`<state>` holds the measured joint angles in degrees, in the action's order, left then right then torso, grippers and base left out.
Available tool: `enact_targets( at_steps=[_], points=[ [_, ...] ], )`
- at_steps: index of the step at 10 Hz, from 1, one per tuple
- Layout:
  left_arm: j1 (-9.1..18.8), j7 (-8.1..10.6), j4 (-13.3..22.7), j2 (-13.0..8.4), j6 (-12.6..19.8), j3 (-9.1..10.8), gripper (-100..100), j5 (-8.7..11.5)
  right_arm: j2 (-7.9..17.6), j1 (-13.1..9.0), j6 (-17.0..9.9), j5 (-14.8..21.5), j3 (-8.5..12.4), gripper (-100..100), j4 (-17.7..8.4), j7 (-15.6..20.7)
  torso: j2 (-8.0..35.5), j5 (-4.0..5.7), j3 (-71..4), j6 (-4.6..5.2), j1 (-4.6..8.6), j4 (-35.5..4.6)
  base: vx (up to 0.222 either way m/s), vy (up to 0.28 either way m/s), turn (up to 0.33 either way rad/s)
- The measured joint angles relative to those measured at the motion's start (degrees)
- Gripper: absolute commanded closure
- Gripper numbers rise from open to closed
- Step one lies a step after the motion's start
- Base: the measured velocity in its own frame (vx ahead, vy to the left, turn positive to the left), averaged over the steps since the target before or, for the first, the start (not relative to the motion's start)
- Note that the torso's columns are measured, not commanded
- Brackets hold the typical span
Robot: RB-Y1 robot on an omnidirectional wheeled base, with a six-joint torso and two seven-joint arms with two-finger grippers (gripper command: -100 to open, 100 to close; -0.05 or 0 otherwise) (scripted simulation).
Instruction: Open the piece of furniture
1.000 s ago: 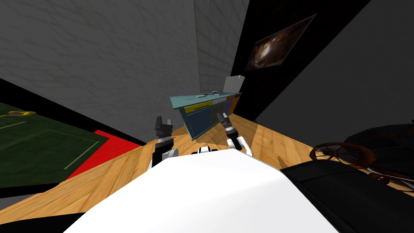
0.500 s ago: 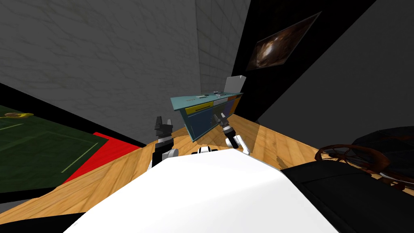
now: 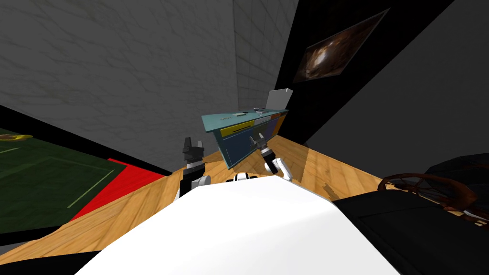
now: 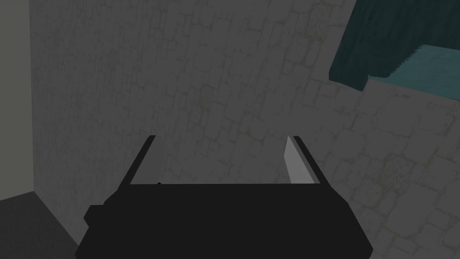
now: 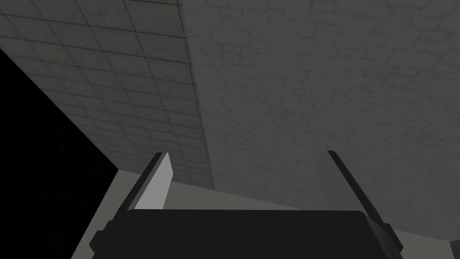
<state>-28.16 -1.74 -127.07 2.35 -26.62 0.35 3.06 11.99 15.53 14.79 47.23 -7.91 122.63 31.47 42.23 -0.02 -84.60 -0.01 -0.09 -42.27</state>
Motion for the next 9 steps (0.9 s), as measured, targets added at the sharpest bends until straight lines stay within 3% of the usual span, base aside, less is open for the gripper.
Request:
enact_targets(
  at_steps=[9],
  points=[
    [0.01,0.00,0.00,0.00,0.00,0.00,0,0.00,1.26,-4.22,-4.13,14.44,-3.46,-100,-2.88,6.70,0.05,0.02,0.02,0.01,0.11,-0.01,0.067,0.042,0.005]
  ],
)
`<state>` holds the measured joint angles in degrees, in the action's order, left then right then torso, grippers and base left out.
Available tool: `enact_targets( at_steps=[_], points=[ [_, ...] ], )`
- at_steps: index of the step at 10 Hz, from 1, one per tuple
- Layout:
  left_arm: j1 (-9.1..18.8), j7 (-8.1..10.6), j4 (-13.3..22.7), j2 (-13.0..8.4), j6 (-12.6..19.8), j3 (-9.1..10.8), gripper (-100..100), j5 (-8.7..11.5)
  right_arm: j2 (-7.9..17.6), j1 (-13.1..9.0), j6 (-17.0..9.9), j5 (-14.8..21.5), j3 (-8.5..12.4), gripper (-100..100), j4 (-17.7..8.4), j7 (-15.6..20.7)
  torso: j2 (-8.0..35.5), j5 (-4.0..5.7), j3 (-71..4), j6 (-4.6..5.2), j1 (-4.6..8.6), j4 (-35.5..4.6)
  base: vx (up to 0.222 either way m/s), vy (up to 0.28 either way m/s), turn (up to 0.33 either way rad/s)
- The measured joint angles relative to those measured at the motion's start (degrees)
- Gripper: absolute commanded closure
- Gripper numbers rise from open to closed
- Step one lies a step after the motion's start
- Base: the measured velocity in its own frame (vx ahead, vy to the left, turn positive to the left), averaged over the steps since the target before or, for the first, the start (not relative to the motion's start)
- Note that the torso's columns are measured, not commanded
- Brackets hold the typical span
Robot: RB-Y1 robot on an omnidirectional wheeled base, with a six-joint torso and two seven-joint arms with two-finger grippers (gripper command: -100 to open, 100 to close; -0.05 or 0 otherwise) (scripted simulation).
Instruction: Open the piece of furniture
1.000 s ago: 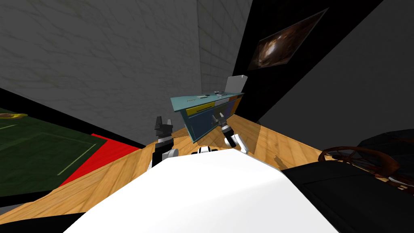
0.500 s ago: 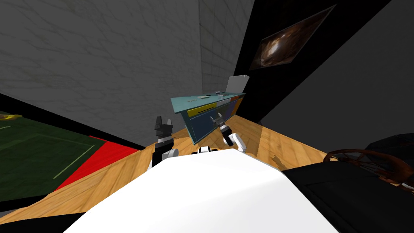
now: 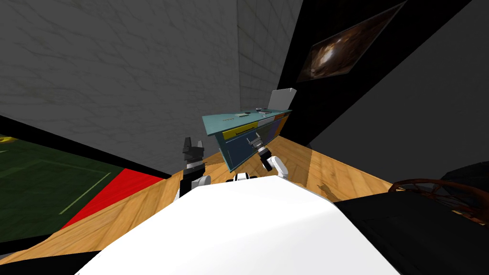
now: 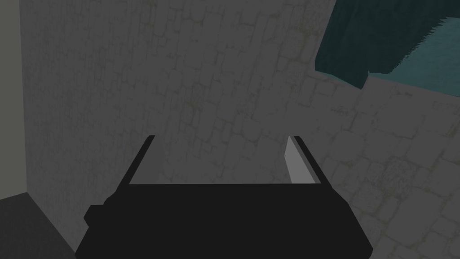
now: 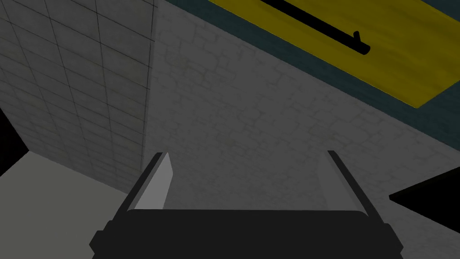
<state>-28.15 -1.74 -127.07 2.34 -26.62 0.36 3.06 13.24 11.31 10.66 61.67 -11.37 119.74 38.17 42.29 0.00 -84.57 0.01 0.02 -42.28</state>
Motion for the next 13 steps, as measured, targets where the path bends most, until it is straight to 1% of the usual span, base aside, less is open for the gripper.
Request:
enact_targets(
  at_steps=[3,5,6,7,8,10,11,13],
  points=[
    [0.00,0.00,0.00,0.00,0.00,0.00,0,0.00,0.53,-1.79,-1.94,5.24,-1.69,-100,-1.24,2.85,-0.05,0.00,-0.02,-0.01,-0.03,0.01,0.069,0.044,0.006],
    [0.00,0.00,0.00,0.00,0.00,0.00,0,0.00,0.72,-2.27,-2.57,8.03,-2.15,-100,-1.57,3.79,0.15,0.03,0.09,0.00,0.07,-0.04,0.033,0.023,0.005],
    [0.00,0.00,0.00,0.00,0.00,0.00,0,0.00,1.18,-3.05,-3.43,9.76,-2.94,-100,-1.95,4.39,0.04,0.01,0.04,-0.01,-0.01,-0.02,0.042,0.029,0.007],
    [0.00,0.00,0.00,0.00,0.00,0.00,0,0.00,1.10,-3.25,-3.76,11.20,-3.15,-100,-2.23,5.11,0.01,0.00,0.01,0.00,-0.02,0.00,0.045,0.035,0.011],
    [0.00,0.00,0.00,0.00,0.00,0.00,0,0.00,1.86,-4.02,-4.71,12.97,-4.00,-100,-2.52,5.75,-0.04,-0.01,-0.02,-0.01,-0.05,0.01,0.041,0.030,0.007],
    [0.00,0.00,0.00,0.00,0.00,0.00,0,0.00,1.89,-4.62,-5.35,16.13,-4.65,-100,-3.22,7.51,-0.01,0.00,0.00,-0.01,-0.01,0.00,0.039,0.027,0.010],
    [0.00,0.00,0.00,0.00,0.00,0.00,0,0.00,1.36,-4.78,-5.17,17.49,-4.62,-100,-3.70,8.59,0.03,0.01,0.02,0.00,0.00,-0.01,0.031,0.031,0.012],
    [0.00,0.00,0.00,0.00,0.00,0.00,0,0.00,1.73,-5.80,-6.02,20.52,-5.54,-100,-4.60,10.14,0.04,0.00,0.03,0.00,-0.01,-0.01,0.026,0.026,0.012]
  ],
)
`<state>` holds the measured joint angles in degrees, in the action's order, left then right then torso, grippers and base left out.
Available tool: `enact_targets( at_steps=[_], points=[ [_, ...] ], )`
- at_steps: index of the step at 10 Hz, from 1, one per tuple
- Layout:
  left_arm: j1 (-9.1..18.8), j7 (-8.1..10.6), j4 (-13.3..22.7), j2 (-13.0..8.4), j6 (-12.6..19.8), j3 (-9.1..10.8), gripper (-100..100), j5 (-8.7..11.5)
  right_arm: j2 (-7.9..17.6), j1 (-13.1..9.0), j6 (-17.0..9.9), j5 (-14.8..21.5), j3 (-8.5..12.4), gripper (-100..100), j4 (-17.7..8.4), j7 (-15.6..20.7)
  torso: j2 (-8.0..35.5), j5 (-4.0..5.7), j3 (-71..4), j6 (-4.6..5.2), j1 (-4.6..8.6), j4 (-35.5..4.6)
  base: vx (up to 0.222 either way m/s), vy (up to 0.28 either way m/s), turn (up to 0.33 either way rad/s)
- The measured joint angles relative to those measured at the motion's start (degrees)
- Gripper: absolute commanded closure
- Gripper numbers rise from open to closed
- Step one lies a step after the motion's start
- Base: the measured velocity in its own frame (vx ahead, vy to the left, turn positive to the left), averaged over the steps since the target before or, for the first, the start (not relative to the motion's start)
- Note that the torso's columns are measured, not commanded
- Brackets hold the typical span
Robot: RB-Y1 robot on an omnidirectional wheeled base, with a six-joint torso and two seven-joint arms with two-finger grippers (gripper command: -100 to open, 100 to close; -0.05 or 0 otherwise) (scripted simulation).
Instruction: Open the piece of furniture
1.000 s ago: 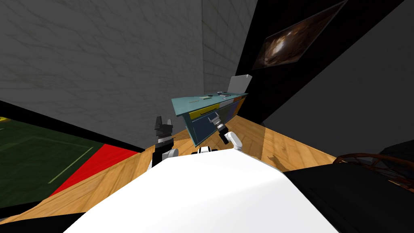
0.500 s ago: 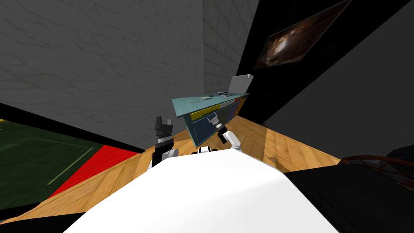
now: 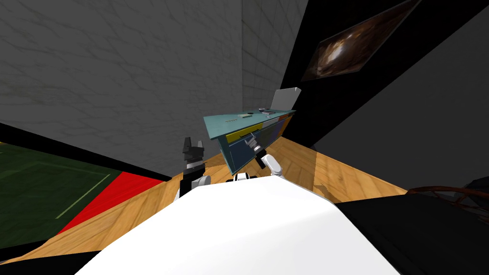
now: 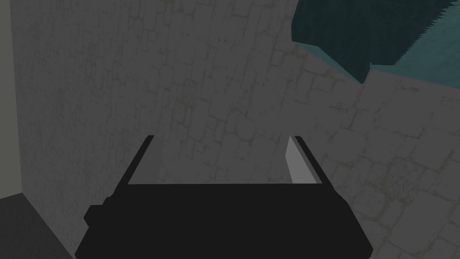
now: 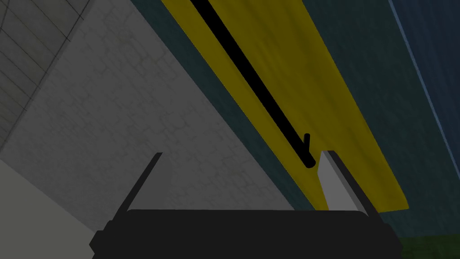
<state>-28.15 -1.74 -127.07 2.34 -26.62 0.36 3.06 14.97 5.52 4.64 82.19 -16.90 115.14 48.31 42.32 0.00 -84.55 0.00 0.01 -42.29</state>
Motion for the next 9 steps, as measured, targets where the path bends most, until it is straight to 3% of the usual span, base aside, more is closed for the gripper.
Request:
enact_targets(
  at_steps=[5,7,8,9],
  points=[
    [0.00,0.00,0.00,0.00,0.00,0.00,0,0.00,2.96,-2.75,-3.99,9.36,-3.50,-100,-1.93,1.51,-0.02,0.00,-0.01,0.00,0.00,0.00,0.014,0.018,0.010],
    [0.00,0.00,0.00,0.00,0.00,0.00,0,0.00,2.04,-2.46,-3.23,8.69,-3.00,-100,-2.10,3.60,-0.01,0.01,0.00,0.00,0.03,0.00,0.001,0.003,0.008],
    [0.00,0.00,0.00,0.00,0.00,0.00,0,0.00,1.39,-2.46,-2.55,13.14,-2.63,-100,-2.37,2.21,-0.02,0.00,-0.01,-0.01,-0.01,0.01,0.001,0.009,0.010],
    [0.00,0.00,0.00,0.00,0.00,0.00,0,0.00,2.13,-2.84,-3.04,12.34,-3.25,-100,-2.63,3.02,-0.04,0.00,-0.02,-0.01,-0.02,0.01,0.000,0.000,0.000]
  ],
)
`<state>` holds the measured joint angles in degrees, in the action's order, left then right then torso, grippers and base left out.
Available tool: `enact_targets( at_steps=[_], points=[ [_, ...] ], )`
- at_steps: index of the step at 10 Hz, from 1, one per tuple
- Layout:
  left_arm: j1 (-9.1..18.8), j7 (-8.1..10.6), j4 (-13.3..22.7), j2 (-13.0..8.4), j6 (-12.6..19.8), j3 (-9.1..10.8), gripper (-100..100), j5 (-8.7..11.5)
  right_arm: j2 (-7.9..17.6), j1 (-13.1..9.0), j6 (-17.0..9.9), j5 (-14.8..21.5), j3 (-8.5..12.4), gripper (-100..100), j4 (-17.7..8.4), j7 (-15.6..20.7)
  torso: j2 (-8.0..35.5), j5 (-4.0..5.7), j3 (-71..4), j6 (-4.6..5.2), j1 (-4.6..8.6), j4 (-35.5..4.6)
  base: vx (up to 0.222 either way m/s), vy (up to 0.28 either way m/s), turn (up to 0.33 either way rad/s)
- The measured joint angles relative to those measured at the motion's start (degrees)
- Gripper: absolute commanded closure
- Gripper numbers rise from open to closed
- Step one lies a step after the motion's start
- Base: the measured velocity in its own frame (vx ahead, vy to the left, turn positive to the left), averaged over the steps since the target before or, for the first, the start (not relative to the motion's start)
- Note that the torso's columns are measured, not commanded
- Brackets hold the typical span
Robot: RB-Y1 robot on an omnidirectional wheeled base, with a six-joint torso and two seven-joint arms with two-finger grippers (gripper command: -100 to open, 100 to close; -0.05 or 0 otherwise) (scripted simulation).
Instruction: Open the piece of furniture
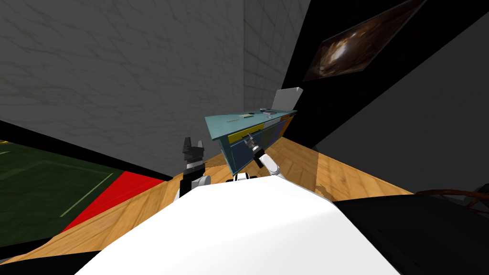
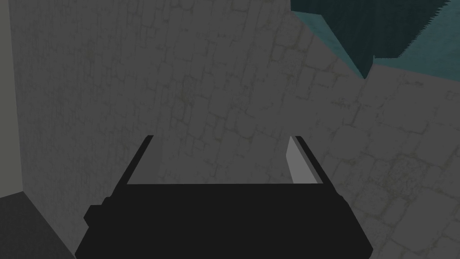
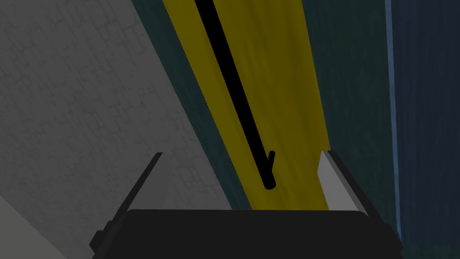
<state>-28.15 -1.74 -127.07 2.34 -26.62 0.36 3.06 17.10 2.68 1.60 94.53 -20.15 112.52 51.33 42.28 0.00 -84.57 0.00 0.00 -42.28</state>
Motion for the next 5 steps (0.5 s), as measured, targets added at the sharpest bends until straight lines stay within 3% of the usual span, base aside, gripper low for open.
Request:
enact_targets(
  at_steps=[1,5],
  points=[
    [0.00,0.00,0.00,0.00,0.00,0.00,0,0.00,0.13,-0.11,-0.40,-0.97,-0.20,-100,-0.10,1.43,0.00,0.01,0.00,0.00,0.01,0.00,0.000,0.008,0.015],
    [0.00,0.00,0.00,0.00,0.00,0.00,0,0.00,1.65,-1.82,-2.57,4.25,-2.39,-100,-1.84,4.90,0.01,0.00,0.01,0.01,0.01,-0.01,-0.006,0.013,0.016]
  ],
)
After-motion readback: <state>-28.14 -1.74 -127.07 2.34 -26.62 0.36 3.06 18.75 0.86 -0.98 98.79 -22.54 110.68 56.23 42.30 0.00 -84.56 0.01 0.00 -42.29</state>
